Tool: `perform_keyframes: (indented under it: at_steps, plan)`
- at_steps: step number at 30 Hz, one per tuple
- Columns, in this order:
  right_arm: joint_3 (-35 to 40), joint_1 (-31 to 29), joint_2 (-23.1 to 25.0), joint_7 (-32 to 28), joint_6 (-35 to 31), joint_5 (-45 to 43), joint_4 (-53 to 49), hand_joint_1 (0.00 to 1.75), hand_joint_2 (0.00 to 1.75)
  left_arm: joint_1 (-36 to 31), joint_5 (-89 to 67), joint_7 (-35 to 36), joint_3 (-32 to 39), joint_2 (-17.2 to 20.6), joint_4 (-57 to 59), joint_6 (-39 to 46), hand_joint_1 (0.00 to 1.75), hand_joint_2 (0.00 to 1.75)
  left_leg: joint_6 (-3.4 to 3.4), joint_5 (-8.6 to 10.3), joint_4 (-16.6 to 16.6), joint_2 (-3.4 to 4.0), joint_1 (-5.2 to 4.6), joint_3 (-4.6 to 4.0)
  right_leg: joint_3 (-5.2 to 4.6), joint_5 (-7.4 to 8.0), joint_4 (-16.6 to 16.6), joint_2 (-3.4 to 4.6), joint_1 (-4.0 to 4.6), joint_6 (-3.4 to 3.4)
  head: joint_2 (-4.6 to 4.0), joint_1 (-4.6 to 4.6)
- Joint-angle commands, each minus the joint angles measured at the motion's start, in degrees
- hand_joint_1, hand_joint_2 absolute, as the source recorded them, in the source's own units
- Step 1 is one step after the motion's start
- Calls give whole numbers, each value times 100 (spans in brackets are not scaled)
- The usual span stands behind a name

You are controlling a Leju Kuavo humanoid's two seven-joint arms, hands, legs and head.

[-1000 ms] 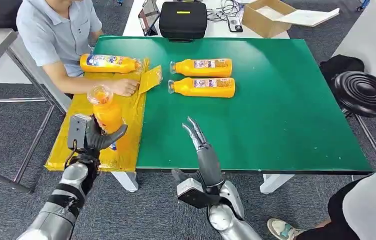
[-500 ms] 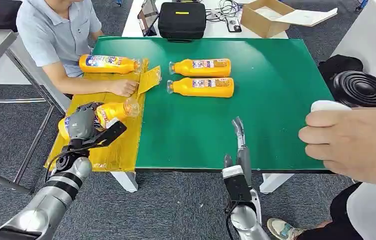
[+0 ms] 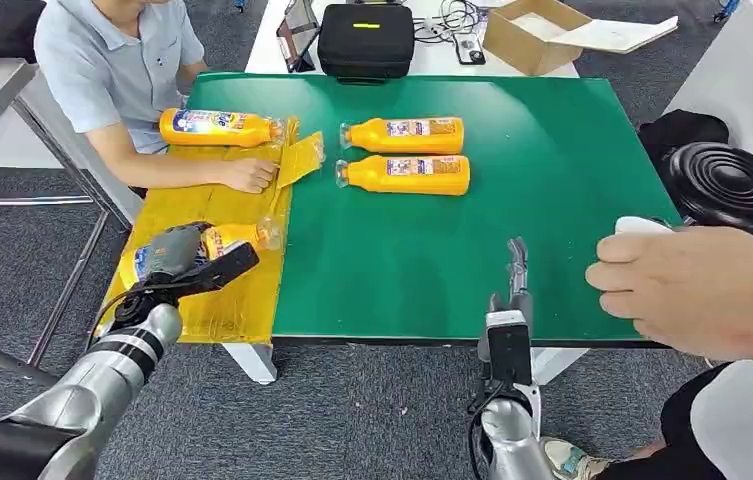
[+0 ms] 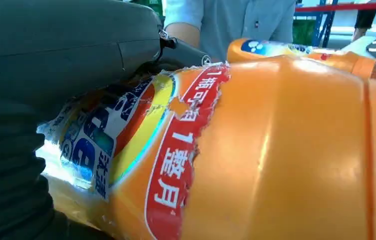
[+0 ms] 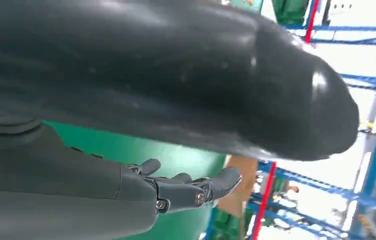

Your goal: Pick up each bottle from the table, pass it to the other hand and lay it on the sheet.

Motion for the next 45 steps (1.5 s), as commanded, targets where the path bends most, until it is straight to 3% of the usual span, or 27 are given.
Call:
perform_keyframes:
  at_steps: [1,6,7,8,9,13,20,24,31,32,40,45]
  plan:
    - [-358,-384,95,2,190,-33,889,0,0,-192,87,-98,20,-290,724,-240,159,175,-4,-6,-7,0,4,30,30,-6,-7,-2,4,-8,0,0]
    - [-338,-396,105,2,186,1,912,0,0,-182,118,-140,36,-320,716,-270,159,175,-3,-4,-5,0,3,20,20,-4,-6,-1,3,-6,0,0]
    - [-334,-408,110,2,196,11,932,0,0,-173,162,-209,63,-339,699,-299,115,175,-3,-5,-5,0,3,23,24,-5,-6,-1,4,-7,0,0]
    - [-356,-439,128,2,238,-17,1003,0,0,-158,249,-322,93,-383,709,-503,17,175,-2,-3,-7,-1,0,21,20,-4,-5,-2,1,-5,0,0]
    - [-376,-512,131,2,280,-12,1180,0,0,-87,506,-751,143,-439,595,-1093,0,175,-3,-7,-8,-5,2,34,35,-9,-8,-6,4,-7,0,-2]
    - [-381,-449,102,2,267,3,1213,0,0,114,911,-1323,139,-402,237,-1983,0,175,-2,-7,-8,-1,0,33,35,-6,-6,0,0,-5,0,0]
    - [-346,-392,53,2,190,20,1144,0,0,491,1513,-1717,113,-355,-628,-2346,0,175,-2,-5,-9,0,-1,37,39,-4,-7,3,-2,-5,0,0]
    - [-340,-342,30,2,123,22,1070,0,0,809,2060,-2094,310,-421,-1389,-2102,0,175,-1,-7,-10,2,-2,39,40,-7,-7,2,-1,-5,0,0]
    - [-63,-227,-114,2,-235,294,858,0,0,2045,3523,-3061,449,-786,-4462,-904,0,175,1,-8,-1,-5,0,17,20,-9,-3,-6,1,-2,0,2]
    - [12,-249,-153,2,-350,383,874,0,175,2125,3632,-3111,405,-786,-4693,-800,0,175,1,-17,3,-7,2,29,35,-17,-2,-7,3,-4,0,2]
    - [478,-1188,-501,2,-832,1474,2562,0,175,2395,4778,-3461,127,-949,-5853,-431,0,175,-1,-15,6,11,6,16,20,-4,-4,10,7,-5,0,0]
    - [430,-1277,-512,2,-807,1503,2651,0,175,2413,4799,-3444,60,-927,-5928,-391,0,175,-1,-7,-1,-1,2,12,17,-4,-6,-2,3,-3,0,0]
